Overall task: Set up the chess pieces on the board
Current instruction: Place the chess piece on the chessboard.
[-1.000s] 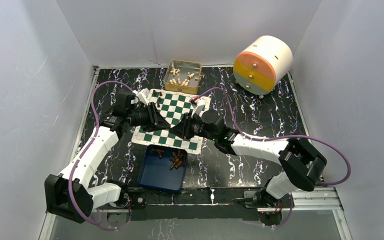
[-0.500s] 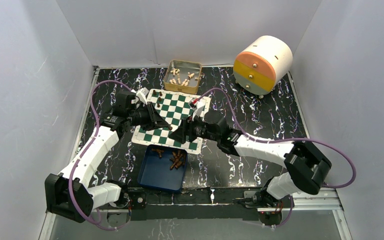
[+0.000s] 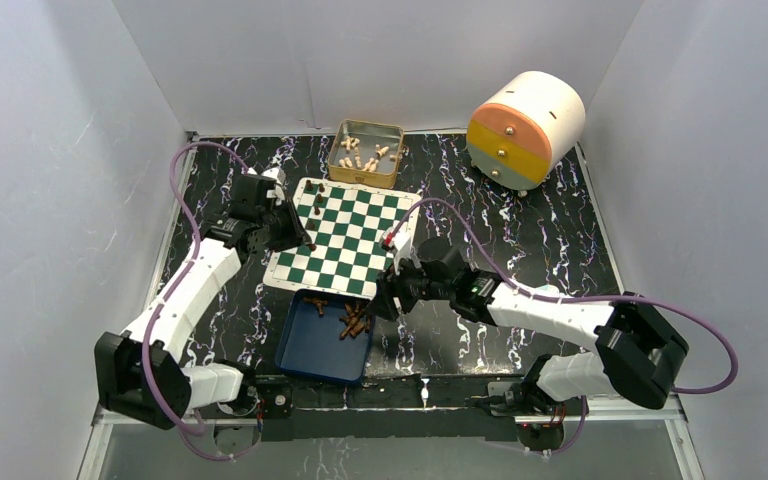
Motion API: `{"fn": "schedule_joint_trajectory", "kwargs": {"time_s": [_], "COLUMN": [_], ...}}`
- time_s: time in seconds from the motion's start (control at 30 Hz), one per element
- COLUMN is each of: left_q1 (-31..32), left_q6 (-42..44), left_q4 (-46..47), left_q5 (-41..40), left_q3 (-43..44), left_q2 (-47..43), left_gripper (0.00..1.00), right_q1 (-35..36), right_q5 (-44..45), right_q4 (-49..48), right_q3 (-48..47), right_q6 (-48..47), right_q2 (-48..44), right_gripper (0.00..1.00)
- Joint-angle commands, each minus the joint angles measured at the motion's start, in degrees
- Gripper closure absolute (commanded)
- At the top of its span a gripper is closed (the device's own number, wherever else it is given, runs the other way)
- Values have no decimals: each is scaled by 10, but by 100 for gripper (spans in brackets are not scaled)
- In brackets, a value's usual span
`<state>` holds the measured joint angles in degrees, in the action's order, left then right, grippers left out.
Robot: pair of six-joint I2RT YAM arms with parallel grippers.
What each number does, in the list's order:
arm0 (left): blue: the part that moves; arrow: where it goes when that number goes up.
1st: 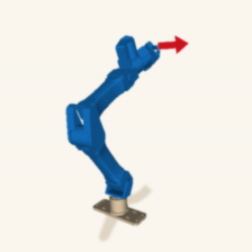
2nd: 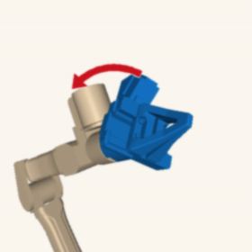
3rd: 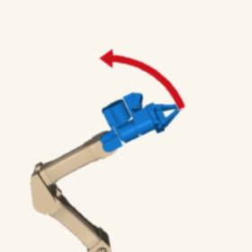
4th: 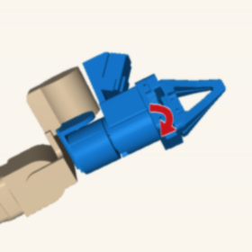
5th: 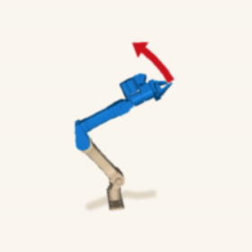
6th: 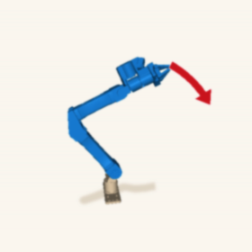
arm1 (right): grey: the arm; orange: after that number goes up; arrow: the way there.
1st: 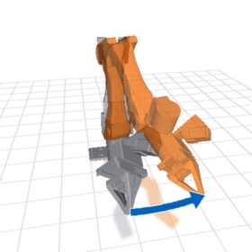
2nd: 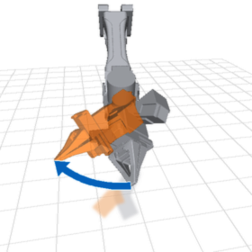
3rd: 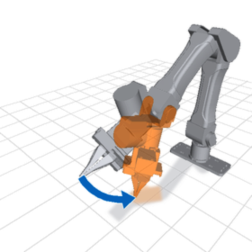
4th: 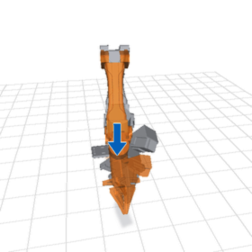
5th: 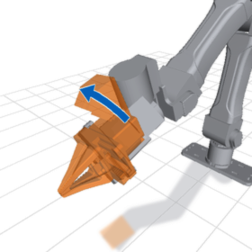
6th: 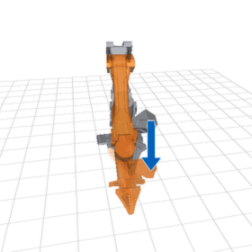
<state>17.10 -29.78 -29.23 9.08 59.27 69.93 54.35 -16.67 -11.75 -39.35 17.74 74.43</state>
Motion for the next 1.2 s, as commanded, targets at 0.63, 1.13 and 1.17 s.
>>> {"fn": "schedule_joint_trajectory", "kwargs": {"time_s": [0.63,1.13,1.17], "left_q1": [-63,-64,-64], "left_q6": [47,53,53], "left_q4": [28,39,40], "left_q5": [-173,-181,-182], "left_q3": [116,155,159], "left_q2": [210,257,263], "left_gripper": [94,94,94], "right_q1": [87,101,101], "right_q5": [102,95,96], "right_q4": [45,11,9], "right_q3": [27,20,20], "right_q6": [-93,-66,-64], "right_q2": [45,72,73], "right_gripper": [37,37,37]}}
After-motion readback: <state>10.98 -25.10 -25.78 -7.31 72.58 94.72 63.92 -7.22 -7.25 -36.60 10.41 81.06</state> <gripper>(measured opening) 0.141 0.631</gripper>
